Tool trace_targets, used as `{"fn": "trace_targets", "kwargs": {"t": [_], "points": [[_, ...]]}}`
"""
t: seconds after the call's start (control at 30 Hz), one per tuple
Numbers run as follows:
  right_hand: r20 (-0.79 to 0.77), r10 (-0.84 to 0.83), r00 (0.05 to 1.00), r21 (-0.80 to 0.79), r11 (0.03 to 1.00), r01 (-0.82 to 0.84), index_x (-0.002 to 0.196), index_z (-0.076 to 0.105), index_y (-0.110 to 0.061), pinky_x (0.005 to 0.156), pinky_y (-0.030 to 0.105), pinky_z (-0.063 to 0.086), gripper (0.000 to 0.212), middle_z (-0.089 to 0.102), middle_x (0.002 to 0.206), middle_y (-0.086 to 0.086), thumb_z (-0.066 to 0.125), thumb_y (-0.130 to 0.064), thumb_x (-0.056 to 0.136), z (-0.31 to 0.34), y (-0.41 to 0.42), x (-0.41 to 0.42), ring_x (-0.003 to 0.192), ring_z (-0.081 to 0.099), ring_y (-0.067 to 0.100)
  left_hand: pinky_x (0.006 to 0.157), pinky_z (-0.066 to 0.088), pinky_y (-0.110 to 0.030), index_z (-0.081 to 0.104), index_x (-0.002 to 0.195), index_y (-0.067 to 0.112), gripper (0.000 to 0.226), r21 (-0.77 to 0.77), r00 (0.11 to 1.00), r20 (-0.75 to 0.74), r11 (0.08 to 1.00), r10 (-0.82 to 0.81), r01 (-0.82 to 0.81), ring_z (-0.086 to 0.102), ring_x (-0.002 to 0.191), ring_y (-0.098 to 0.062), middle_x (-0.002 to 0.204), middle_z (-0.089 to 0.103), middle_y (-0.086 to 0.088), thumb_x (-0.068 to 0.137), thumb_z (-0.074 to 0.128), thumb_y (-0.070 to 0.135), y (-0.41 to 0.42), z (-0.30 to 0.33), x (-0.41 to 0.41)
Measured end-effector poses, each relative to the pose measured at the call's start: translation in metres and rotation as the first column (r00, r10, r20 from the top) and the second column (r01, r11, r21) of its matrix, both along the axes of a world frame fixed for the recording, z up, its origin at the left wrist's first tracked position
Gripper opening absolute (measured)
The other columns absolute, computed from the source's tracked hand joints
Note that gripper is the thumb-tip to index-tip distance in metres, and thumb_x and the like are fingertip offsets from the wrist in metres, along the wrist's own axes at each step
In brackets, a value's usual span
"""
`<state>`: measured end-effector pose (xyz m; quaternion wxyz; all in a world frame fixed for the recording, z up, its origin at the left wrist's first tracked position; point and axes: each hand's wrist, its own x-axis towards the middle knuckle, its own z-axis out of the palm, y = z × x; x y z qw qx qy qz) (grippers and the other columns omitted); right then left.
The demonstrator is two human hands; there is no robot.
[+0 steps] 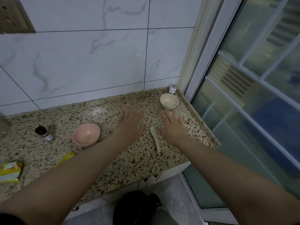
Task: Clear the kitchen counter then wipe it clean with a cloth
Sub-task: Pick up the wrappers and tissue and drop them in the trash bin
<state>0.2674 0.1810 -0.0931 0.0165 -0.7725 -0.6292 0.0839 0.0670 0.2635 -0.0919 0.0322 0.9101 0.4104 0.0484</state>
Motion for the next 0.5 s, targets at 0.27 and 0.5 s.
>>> {"fn": "trace_targets", "kwargs": {"t": [0.27, 0.5], "points": [[-0.083, 0.018, 0.996, -0.114, 0.993, -0.027, 0.158, -0.006, -0.023, 0.123, 0.048, -0.004, 0.071, -0.005, 0.166, 0.000, 0.030, -0.050, 0.103, -0.036, 0.034, 0.040, 0.153, -0.010, 0.026, 0.123, -0.009, -0.047, -0.009, 0.157, 0.029, 0.071, -0.111, 0.996, -0.074, 0.992, 0.055, -0.063, -0.017, 0.152, -0.028, 0.164, -0.020, -0.001, 0.099, 0.018, 0.060, 0.019, -0.026, 0.024], [-0.170, -0.104, 0.980, -0.269, 0.962, 0.056, 0.158, -0.003, -0.018, 0.123, 0.048, 0.011, 0.075, -0.005, 0.166, 0.009, 0.041, -0.042, 0.102, -0.064, 0.056, 0.084, 0.152, 0.001, 0.034, 0.124, -0.008, -0.047, -0.002, 0.158, 0.027, 0.068, -0.243, 0.991, -0.111, 0.965, 0.078, -0.104, -0.016, 0.152, -0.027, 0.165, -0.016, -0.001, 0.101, 0.021, 0.057, 0.023, -0.062, 0.055]]}}
